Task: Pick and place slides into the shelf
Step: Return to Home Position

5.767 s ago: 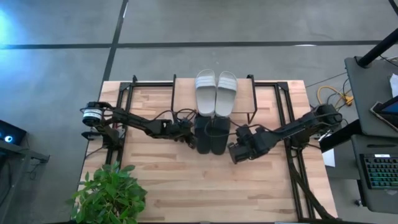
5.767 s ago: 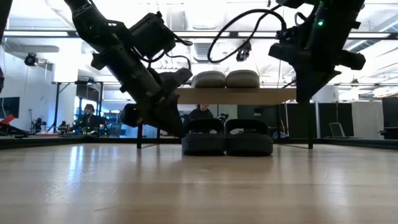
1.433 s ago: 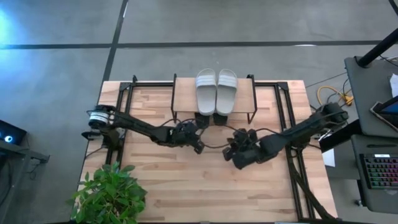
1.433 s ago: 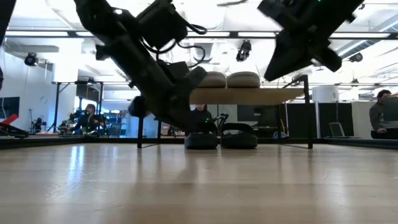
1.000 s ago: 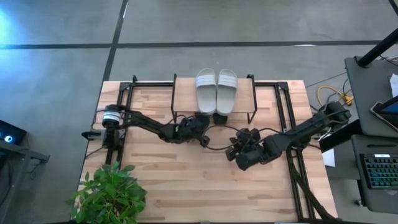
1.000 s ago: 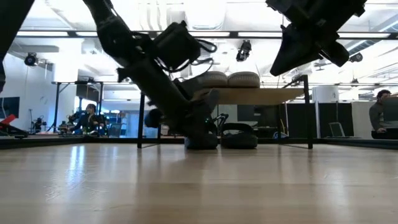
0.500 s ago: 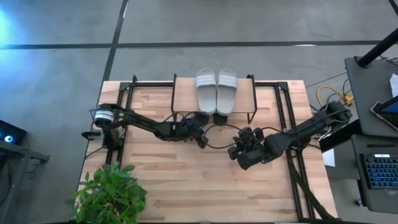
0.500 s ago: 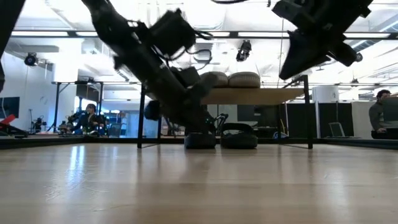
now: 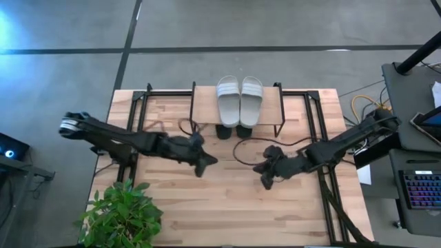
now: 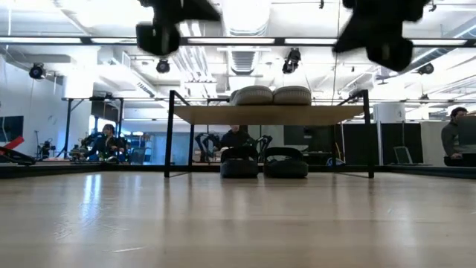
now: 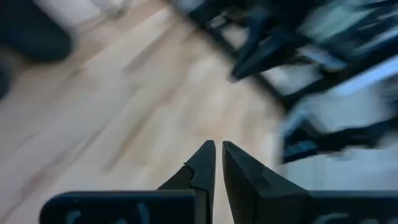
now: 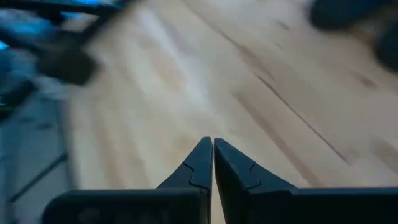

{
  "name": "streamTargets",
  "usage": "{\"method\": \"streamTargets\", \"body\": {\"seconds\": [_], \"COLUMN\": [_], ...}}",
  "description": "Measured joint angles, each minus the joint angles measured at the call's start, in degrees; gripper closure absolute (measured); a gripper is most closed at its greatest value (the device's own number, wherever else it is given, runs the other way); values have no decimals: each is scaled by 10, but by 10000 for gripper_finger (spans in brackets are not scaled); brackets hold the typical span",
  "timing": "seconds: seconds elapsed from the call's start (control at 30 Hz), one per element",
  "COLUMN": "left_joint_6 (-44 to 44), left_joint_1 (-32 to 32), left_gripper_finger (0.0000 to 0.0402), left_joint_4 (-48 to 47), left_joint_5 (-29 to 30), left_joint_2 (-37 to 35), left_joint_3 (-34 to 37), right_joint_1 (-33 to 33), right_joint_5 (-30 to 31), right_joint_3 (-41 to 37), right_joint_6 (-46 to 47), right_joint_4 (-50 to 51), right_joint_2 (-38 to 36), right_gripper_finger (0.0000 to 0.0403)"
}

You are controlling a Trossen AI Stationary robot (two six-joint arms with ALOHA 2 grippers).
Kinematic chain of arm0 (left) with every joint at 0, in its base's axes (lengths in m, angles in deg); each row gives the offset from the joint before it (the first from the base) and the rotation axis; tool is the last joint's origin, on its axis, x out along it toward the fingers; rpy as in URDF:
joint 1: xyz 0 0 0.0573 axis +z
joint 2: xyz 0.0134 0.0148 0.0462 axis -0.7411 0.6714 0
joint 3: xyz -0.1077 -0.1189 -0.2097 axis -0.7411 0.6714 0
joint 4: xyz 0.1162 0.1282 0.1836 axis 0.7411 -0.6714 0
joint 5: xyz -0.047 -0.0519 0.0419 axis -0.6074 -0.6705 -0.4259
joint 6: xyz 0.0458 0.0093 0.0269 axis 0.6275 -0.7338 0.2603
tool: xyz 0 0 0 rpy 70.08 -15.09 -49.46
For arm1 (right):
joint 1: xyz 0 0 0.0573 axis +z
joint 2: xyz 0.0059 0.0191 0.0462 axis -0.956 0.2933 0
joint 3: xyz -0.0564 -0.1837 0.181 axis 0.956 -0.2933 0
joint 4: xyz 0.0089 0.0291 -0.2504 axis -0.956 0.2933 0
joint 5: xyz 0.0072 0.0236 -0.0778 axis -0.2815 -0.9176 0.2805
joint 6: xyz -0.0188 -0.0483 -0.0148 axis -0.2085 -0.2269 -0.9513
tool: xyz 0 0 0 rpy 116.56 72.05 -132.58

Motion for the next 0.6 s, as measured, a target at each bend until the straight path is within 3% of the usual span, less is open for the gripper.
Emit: {"method": "streamTargets", "body": {"seconds": [0.13, 0.27, 0.53, 0.6], "left_joint_6": [25, 62, 96, 58], "left_joint_1": [-1, -9, -10, -12], "left_gripper_finger": [387, 387, 387, 387], "left_joint_4": [22, 28, 26, 25], "left_joint_5": [-19, -15, 19, 16], "left_joint_2": [-83, -155, -284, -307], "left_joint_3": [13, 42, 132, 145], "right_joint_1": [-11, -11, -11, -11], "right_joint_5": [-35, 2, 34, 33], "right_joint_3": [-45, -89, -111, -112], "right_joint_6": [-87, -101, 85, 153], "right_joint_4": [-102, -70, 142, 154], "right_joint_2": [-75, -167, -348, -381], "right_gripper_finger": [394, 394, 394, 394]}}
